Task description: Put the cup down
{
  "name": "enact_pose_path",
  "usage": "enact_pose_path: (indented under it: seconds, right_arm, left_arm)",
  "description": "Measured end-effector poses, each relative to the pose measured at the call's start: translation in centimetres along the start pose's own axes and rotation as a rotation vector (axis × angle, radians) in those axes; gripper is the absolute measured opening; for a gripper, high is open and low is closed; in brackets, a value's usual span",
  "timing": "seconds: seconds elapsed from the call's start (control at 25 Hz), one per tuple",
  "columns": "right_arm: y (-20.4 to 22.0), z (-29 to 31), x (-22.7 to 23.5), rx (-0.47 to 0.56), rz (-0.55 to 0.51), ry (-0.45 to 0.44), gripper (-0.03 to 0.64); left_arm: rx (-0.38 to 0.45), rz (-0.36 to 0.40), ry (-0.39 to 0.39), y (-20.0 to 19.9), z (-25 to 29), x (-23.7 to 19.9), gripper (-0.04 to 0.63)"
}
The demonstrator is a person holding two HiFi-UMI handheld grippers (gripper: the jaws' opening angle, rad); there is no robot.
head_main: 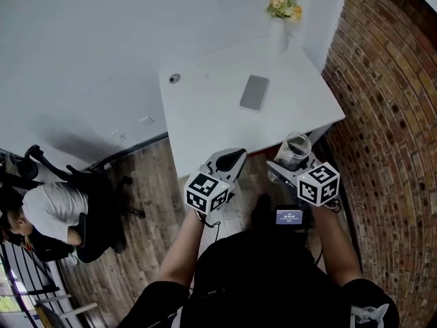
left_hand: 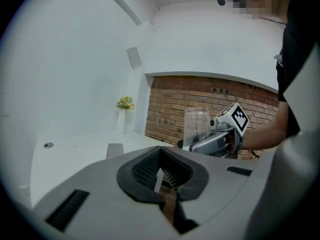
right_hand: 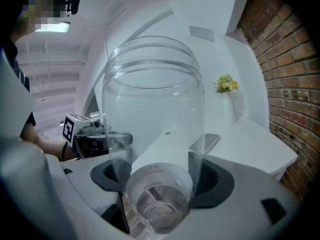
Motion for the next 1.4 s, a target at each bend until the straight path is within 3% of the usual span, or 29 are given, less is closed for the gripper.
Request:
enact_pose_path:
  seconds: [0.36, 0.6, 0.96, 1.4]
  right_arm:
    - [-3.1, 3.7, 6.9, -0.018, 0.029, -0.063, 0.364]
    - [-4.6, 5.7, 7.8, -0.019, 0.024, -0.087, 0.364]
    - [-7.7, 7.4, 9.0, -0.007, -0.017, -0.031, 0.364]
    - [-7.5, 8.2, 8.8, -0.009, -0.009, -0.028, 0.364]
  left_arm:
    - [-0.022, -0.035, -0.031, -2.0, 6.2, -4.1, 0.008]
    - [-0.030, -0.048, -0.033, -2.3, 7.4, -6.1, 0.008]
    - [-0.007, -0.058, 0.017, -3.5, 8.1, -8.6, 0.008]
    - [-0.025, -0.035, 0.041, -3.2, 8.3, -9.0, 0.008]
Point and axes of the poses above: the fingertips, and each gripper's own axes: z forward along the fingers, x to its right, y out of its underside, the point moved 2 cm from there along -z, backward along the fingers, and after that the axes turned 9 degrees about -y, right-handed, at the moved point
